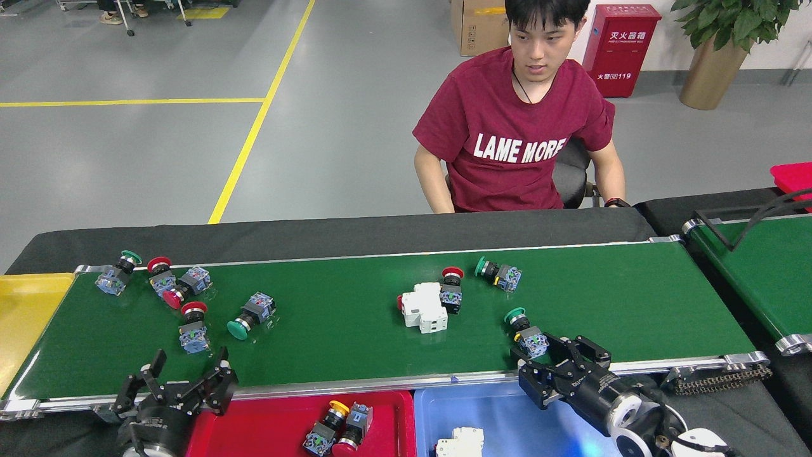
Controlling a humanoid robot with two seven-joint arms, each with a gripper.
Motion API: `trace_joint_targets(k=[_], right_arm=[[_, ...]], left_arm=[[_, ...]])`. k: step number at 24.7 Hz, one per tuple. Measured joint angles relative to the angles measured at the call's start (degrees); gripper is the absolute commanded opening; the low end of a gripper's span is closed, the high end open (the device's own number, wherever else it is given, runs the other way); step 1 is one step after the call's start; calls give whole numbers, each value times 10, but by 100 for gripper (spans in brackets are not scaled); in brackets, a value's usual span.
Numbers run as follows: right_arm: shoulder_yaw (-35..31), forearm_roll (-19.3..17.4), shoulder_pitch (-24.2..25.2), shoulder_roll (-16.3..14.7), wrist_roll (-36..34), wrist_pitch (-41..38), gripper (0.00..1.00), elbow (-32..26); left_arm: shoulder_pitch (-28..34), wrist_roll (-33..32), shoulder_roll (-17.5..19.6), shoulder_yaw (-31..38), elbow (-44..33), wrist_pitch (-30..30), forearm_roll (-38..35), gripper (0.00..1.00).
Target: Pick switch part from conveyor to tray
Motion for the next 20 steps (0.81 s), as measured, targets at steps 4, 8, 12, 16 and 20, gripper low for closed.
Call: trace_joint_targets(k=[4, 8, 12, 16, 20], right_arm=[[1, -17, -3, 3, 2, -66, 21, -9], [23, -19, -9, 61, 5, -180, 29, -20], [118, -19, -53, 106, 16, -224, 98, -31], [153, -22, -70, 132, 21, -239, 98, -37], [142, -34, -70, 102, 24, -249, 98, -33]], left_arm=[[-10, 0, 25, 1, 44, 8, 0, 86], [-31, 5, 30, 1, 86, 10, 9, 20], [-49, 7, 35, 16, 108, 11, 46, 10], [-51, 27, 43, 18, 110, 14, 52, 6], [-8, 34, 44, 16, 56, -43, 72, 7]])
